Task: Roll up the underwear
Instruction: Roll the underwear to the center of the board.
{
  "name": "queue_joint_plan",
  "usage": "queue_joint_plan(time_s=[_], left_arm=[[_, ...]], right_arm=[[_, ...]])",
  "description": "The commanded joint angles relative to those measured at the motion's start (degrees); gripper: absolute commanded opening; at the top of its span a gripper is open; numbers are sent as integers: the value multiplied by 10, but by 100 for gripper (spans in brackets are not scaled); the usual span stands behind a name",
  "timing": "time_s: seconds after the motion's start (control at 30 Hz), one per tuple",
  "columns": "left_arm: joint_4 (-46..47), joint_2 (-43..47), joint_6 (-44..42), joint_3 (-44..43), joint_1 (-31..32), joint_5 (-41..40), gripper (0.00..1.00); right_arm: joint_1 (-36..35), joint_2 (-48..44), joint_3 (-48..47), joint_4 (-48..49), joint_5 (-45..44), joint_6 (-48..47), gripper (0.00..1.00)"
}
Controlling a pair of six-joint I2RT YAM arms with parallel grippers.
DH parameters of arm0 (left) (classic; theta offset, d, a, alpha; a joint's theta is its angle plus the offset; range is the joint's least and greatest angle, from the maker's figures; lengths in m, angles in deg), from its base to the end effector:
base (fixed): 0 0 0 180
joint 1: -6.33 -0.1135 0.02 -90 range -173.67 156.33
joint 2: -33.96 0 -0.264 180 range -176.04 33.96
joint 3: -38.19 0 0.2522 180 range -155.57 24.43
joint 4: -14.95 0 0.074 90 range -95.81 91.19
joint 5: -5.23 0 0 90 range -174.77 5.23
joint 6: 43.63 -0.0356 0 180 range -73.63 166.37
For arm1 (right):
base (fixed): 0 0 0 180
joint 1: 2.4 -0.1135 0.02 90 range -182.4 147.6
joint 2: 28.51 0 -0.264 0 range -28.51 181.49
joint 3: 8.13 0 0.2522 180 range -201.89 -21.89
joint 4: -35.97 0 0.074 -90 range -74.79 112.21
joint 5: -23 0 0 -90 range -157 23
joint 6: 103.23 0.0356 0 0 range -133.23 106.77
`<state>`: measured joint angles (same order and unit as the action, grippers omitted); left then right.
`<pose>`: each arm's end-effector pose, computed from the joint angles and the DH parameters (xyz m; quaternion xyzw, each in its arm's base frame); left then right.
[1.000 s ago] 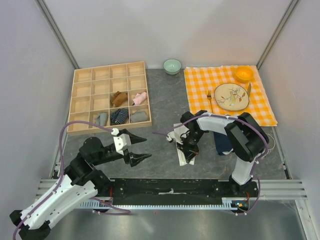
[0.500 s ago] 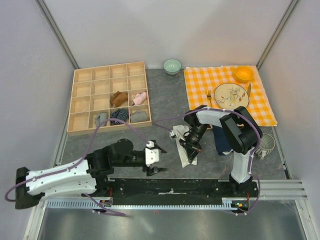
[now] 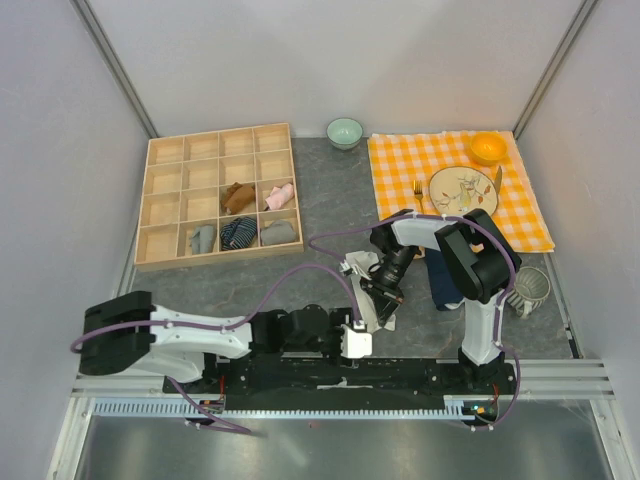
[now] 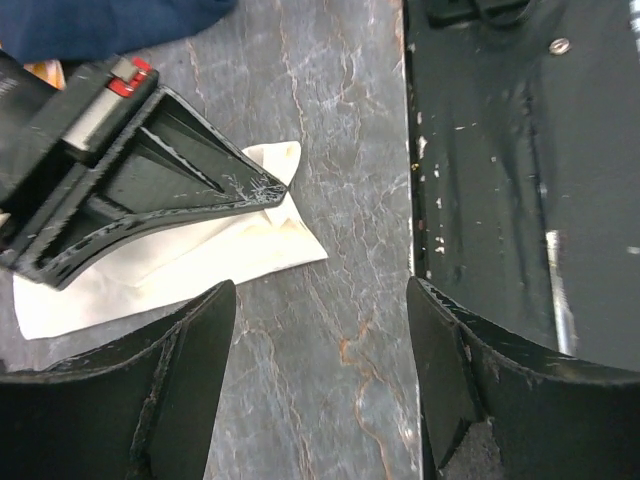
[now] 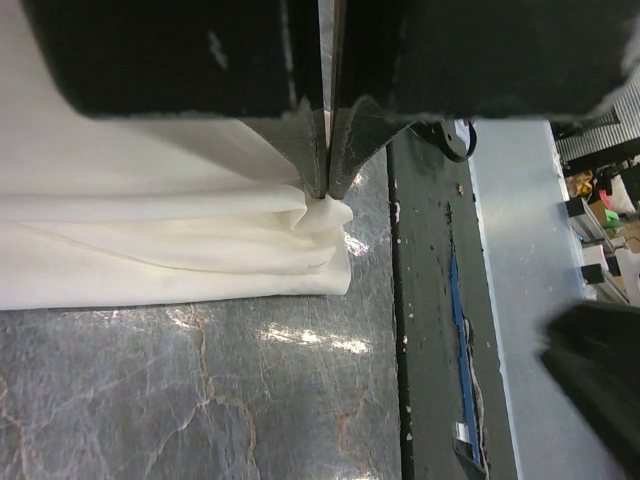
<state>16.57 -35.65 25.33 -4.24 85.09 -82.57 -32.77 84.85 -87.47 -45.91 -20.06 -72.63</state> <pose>0.0476 -0.2467 0.1985 0.6536 0.5370 -0.2715 0.4590 0.2377 0.1695 0.1263 0.5676 -0.6964 -0.4273 0.1017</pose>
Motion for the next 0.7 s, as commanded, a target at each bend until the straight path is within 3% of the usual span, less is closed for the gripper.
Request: queue_joint_plan(time_s=[0.0, 0.17, 0.47, 0.67], left_arm=[[163, -83, -43, -4, 4, -41, 76], [222, -174, -57, -23, 4, -62, 76], [249, -253, -61, -51, 4, -88, 73], [244, -293, -62, -64, 4, -105, 66]], right_arm=[[2, 7, -17, -14, 30, -20, 5], [3, 10, -17, -13, 26, -19, 5], [6, 12, -17, -16, 29, -20, 5], [7, 15, -18, -20, 32, -24, 6]])
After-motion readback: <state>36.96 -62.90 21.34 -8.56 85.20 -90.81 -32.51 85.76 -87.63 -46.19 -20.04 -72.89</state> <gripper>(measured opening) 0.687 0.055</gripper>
